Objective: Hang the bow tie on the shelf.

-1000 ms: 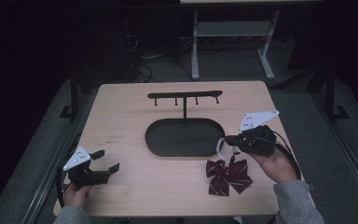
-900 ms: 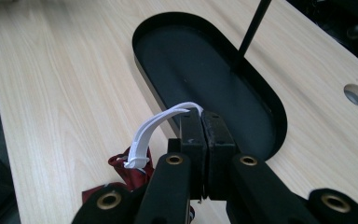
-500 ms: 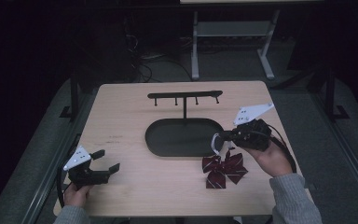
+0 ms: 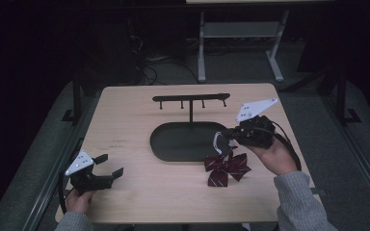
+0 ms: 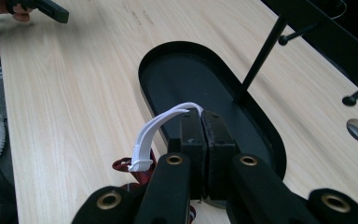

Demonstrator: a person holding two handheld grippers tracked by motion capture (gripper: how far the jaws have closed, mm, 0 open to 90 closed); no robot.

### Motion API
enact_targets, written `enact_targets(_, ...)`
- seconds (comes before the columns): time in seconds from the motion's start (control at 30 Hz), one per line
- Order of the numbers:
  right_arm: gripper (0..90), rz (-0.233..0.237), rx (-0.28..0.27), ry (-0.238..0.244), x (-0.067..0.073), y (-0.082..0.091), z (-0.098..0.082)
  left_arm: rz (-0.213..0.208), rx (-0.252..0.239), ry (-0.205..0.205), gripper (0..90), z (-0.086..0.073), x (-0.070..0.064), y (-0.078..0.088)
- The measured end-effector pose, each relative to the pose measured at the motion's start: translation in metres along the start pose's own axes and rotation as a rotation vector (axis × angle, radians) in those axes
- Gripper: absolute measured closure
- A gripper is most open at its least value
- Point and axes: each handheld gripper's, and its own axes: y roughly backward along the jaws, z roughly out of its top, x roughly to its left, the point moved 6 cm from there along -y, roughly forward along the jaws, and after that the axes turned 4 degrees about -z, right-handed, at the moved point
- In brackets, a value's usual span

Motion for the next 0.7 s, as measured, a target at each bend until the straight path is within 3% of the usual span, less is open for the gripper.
enact_targets(0.7, 88.2, 0.014, 0.011, 0.042, -0.004, -0.008, 0.030, -0.005, -0.003, 0.005, 12.9, 0.000, 0.000, 0.001)
